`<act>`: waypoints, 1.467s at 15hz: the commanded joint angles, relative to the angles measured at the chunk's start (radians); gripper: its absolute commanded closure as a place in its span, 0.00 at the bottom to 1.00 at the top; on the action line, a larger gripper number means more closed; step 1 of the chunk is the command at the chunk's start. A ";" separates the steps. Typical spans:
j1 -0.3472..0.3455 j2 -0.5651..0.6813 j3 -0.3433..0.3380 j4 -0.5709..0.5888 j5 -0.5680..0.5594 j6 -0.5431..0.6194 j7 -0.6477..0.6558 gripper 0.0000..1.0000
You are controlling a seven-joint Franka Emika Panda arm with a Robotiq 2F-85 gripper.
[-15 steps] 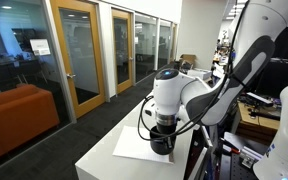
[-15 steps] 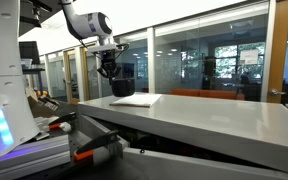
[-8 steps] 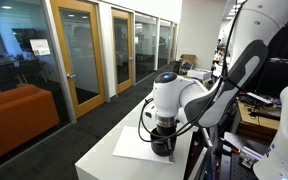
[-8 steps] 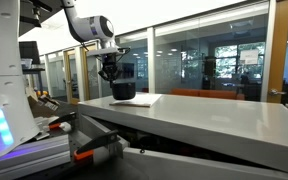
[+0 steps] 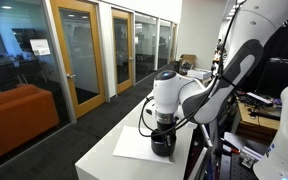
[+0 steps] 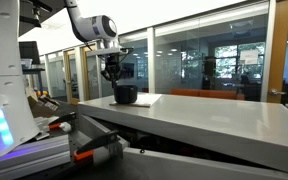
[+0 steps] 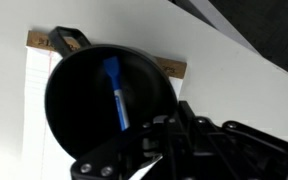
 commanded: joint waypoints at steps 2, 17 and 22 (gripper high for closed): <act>-0.018 0.006 -0.003 -0.004 0.022 0.028 -0.047 0.50; -0.062 -0.147 -0.047 0.132 -0.158 -0.085 0.177 0.00; -0.159 -0.076 -0.142 0.215 -0.212 -0.151 0.328 0.00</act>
